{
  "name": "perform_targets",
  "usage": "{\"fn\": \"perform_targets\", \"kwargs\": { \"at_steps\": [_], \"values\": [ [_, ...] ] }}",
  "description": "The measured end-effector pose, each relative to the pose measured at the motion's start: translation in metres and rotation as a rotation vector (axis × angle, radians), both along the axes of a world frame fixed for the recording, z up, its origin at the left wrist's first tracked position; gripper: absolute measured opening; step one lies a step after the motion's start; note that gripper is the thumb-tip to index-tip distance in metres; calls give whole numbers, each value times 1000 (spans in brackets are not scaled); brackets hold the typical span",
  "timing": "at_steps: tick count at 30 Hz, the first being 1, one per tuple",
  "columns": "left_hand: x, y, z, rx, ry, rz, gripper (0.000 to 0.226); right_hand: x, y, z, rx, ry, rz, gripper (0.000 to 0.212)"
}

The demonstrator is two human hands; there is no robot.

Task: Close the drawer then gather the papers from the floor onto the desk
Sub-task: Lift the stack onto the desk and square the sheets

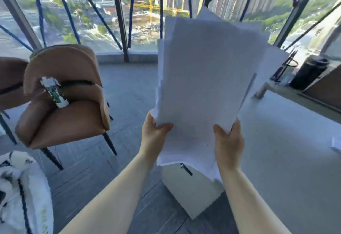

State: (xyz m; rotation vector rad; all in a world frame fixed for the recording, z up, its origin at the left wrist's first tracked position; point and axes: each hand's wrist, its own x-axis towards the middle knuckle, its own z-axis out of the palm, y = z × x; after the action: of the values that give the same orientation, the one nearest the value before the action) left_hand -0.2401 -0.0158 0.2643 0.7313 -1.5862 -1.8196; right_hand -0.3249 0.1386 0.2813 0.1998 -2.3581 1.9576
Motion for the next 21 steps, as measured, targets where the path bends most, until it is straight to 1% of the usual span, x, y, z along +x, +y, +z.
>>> {"fn": "perform_targets", "kwargs": {
  "at_steps": [1,4,7,9,11,13,14,15,16,18,20,21],
  "values": [
    [-20,12,19,-18,18,-26,40,-15,16,18,-1,19,-39,45],
    [-81,51,57,-51,23,-114,38,-56,66,56,-5,104,-154,21],
    [-133,90,70,-52,-11,-156,38,-93,114,75,-12,146,-210,19],
    [-160,109,68,-32,-22,-193,38,-116,143,68,-4,116,-234,15],
    [-181,123,55,-5,-33,-239,37,-135,168,44,36,20,-225,12],
    [-197,137,32,-48,-106,-306,33,-147,188,11,82,-137,-206,19],
    [-201,145,21,-77,-152,-344,27,-150,196,-5,88,-203,-197,25],
    [-206,152,10,-96,-190,-372,19,-151,203,-19,68,-256,-193,27],
    [-211,159,3,-116,-225,-389,15,-155,209,-28,39,-292,-205,26],
    [-225,169,-3,-142,-265,-413,25,-162,217,-28,-53,-334,-246,22],
    [-238,175,0,-119,-228,-440,20,-171,223,-21,-134,-316,-262,17],
    [-243,178,1,-101,-191,-460,25,-176,226,-18,-170,-277,-254,12]
  ]
}}
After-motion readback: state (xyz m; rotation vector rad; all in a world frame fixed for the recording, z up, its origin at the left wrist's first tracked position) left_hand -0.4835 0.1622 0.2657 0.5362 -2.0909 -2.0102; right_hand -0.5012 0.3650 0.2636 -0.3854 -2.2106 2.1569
